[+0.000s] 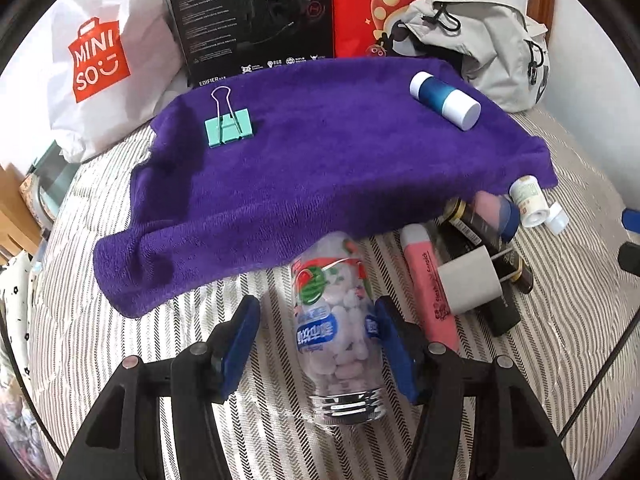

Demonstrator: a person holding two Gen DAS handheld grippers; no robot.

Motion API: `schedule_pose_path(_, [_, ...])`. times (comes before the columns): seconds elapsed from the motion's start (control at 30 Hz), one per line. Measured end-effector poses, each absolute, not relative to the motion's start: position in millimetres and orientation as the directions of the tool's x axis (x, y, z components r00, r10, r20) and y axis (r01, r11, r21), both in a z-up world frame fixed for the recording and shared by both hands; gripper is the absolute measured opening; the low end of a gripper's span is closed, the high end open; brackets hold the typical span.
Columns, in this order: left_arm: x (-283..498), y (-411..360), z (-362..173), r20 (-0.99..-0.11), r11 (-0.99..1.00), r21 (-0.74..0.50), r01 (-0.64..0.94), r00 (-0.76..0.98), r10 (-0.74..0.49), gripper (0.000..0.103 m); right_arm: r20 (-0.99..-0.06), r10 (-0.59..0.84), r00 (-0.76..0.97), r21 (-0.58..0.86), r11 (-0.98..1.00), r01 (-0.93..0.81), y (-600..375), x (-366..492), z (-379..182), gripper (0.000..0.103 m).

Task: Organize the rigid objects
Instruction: 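Grasp the clear candy bottle with the left gripper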

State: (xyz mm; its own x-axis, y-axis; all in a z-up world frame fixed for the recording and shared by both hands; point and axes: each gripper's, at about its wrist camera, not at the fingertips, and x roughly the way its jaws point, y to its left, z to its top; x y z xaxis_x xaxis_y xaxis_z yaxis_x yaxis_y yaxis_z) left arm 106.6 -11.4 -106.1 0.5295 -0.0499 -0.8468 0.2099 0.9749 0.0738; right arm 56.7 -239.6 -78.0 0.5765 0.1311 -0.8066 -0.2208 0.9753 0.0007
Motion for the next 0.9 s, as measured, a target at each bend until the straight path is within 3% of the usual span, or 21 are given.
schedule_pose_path(0.13, [107.3,-13.9,-106.7,-0.84,0.978,0.07,0.196,0.54,-0.048,0.058,-0.812,0.133,0.569,0.005,0.975,-0.221,-237.7,61.7,-82.9,0.063])
schedule_pose_path(0.3, [104.1,-12.9,-106.6,-0.836,0.982,0.018,0.187,0.542,-0.088,0.04,-0.816,0.123,0.565,0.01,0.98,-0.198,-239.9,69.9,-91.4,0.063])
schedule_pose_path(0.77, [90.0,-6.9,-98.5,-0.835,0.981,0.016,0.193,0.542,-0.093,0.039,-0.832,0.054,0.553,-0.049,0.984,-0.17,-232.9,110.6,-122.7,0.063])
schedule_pose_path(0.9, [89.2,-1.3,-96.7,-0.839,0.982,-0.01,0.191,0.533,-0.112,0.039,-0.833,0.042,0.551,-0.059,0.984,-0.165,-231.3,116.5,-130.9,0.055])
